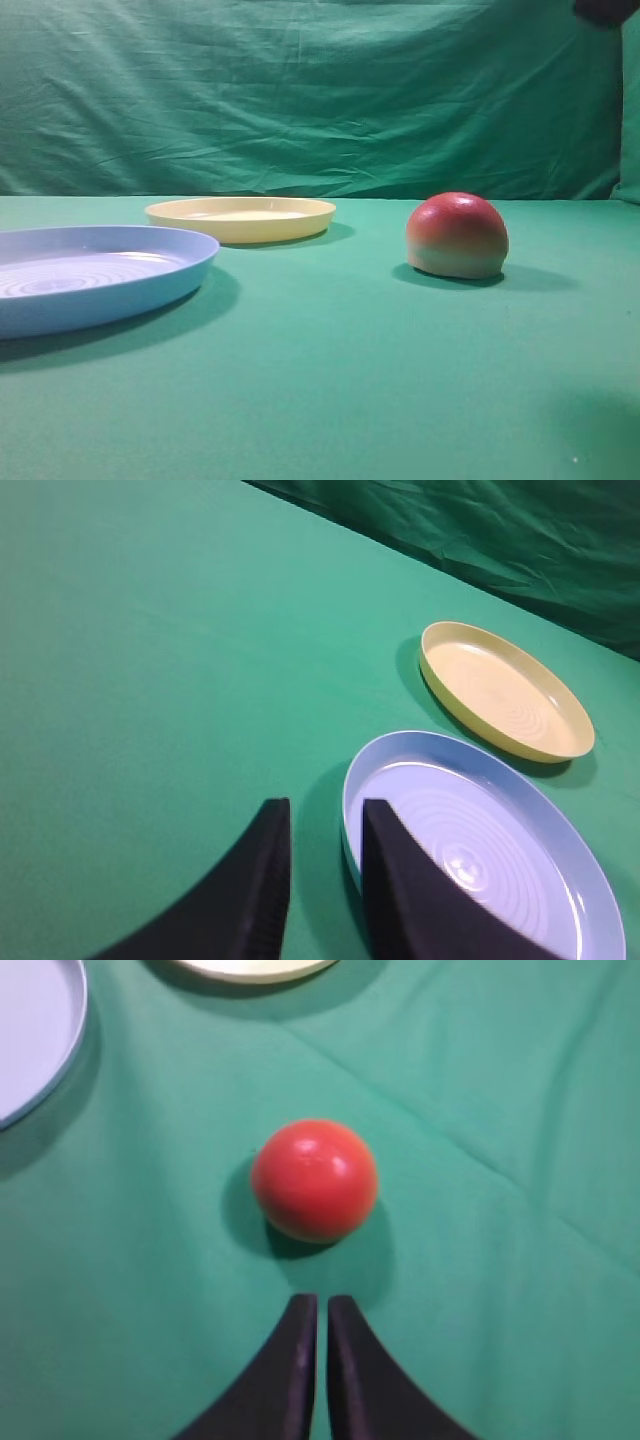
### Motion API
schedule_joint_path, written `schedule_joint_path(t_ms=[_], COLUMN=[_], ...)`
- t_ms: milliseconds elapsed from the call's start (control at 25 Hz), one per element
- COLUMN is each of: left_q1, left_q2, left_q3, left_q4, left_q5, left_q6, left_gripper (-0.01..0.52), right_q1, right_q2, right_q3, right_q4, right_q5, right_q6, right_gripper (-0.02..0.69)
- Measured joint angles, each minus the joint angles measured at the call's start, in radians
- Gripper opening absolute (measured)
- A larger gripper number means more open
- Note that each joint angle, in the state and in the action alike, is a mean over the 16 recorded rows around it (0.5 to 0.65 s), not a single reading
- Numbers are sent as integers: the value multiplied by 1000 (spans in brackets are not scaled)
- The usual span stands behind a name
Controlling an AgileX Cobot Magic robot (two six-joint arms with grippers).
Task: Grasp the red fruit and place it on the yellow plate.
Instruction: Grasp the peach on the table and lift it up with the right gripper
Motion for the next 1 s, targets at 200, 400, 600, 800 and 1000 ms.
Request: schedule_joint_path(t_ms=[200,400,600,800,1000], left_q1=[0,0,0,0,0], left_q2=[0,0,0,0,0], left_q3=[0,0,0,0,0], left_q4=[0,0,0,0,0], left_q5=[0,0,0,0,0], left_q6=[0,0,0,0,0], left_gripper=[157,157,157,157,157], right_q1=[11,12,13,15,16], right_q2=[113,216,305,364,392], right_q3=[-41,-67,-74,-86,-141], right_q4=[-2,-3,-4,-1,18], right_q5=[-48,-106,-166,-200,-170], right_q6=[0,0,0,0,-1], right_gripper=[553,640,604,501,367])
